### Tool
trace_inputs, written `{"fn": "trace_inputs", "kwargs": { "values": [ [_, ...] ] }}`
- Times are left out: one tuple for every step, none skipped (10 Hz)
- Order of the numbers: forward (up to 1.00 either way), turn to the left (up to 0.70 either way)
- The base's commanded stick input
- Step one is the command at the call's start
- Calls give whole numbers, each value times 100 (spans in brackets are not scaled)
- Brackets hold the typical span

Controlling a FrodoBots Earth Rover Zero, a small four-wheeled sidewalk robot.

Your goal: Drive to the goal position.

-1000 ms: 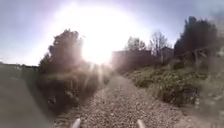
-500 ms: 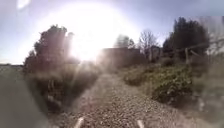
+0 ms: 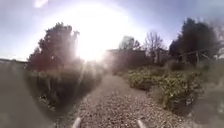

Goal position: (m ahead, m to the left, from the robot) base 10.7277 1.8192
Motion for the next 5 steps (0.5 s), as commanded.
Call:
{"fn": "trace_inputs", "kwargs": {
  "values": [
    [50,0],
    [50,0],
    [50,1],
    [50,4],
    [50,2]
  ]
}}
